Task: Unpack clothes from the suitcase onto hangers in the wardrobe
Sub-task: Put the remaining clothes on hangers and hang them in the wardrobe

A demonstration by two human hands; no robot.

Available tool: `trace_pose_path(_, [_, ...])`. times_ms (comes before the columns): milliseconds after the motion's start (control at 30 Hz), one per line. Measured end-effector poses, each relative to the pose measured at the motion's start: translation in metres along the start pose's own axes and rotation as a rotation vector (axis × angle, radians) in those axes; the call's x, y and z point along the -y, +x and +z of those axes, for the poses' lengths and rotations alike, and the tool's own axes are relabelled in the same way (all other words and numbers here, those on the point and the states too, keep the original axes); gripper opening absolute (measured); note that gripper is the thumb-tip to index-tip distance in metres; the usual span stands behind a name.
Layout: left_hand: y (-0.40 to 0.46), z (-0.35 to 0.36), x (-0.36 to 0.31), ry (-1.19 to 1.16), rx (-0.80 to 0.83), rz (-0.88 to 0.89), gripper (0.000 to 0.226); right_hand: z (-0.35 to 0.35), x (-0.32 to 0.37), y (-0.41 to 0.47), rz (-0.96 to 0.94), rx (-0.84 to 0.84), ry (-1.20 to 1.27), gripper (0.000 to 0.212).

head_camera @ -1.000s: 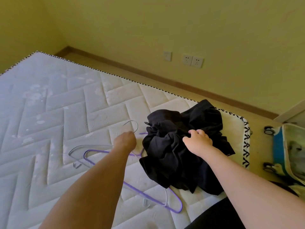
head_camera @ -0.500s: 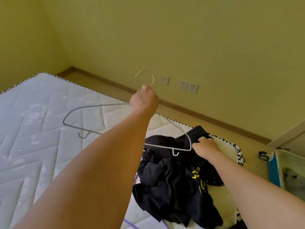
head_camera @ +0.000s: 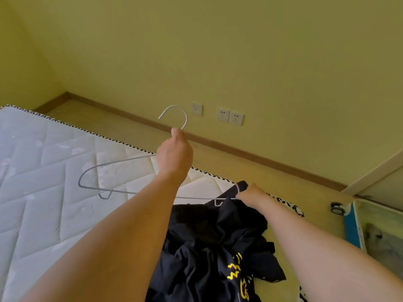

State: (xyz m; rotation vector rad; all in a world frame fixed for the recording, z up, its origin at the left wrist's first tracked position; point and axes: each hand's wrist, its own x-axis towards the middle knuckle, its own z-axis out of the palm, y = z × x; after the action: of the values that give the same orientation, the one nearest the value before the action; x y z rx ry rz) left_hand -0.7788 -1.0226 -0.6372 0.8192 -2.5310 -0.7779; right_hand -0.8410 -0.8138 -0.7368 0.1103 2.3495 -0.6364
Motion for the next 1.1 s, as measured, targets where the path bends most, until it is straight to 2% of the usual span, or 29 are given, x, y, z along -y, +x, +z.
trace_pose_path(67, [0.006, 0.006, 0.000, 0.039, 0.014, 0.025, 0.014, 0.003, -0.004, 0.006, -0.001, -0.010, -0.056, 0.053])
trace_pose_path(133, [0.010, 0.010, 0.000, 0.051, -0.006, 0.052, 0.012, 0.003, -0.009, 0.011, 0.005, -0.022, -0.010, 0.043])
trace_pose_path(300, [0.026, 0.007, -0.004, 0.010, -0.161, 0.099, 0.017, -0.014, -0.017, 0.007, 0.008, -0.031, 0.385, 0.034])
trace_pose_path(367, [0.032, 0.000, -0.010, -0.012, -0.214, 0.126, 0.019, -0.024, -0.015, -0.005, -0.002, -0.017, 0.465, 0.032])
trace_pose_path(767, [0.038, -0.041, -0.027, -0.119, -0.383, 0.152, 0.026, -0.062, 0.001, -0.079, -0.076, -0.049, 0.598, 0.042])
trace_pose_path(933, [0.032, -0.051, -0.037, -0.194, -0.385, 0.191, 0.022, -0.071, -0.001, -0.097, -0.075, -0.055, 0.630, 0.054])
trace_pose_path(1100, [0.020, -0.057, -0.058, -0.250, -0.324, 0.227, 0.025, -0.082, -0.002, -0.111, -0.115, -0.096, 0.657, 0.051])
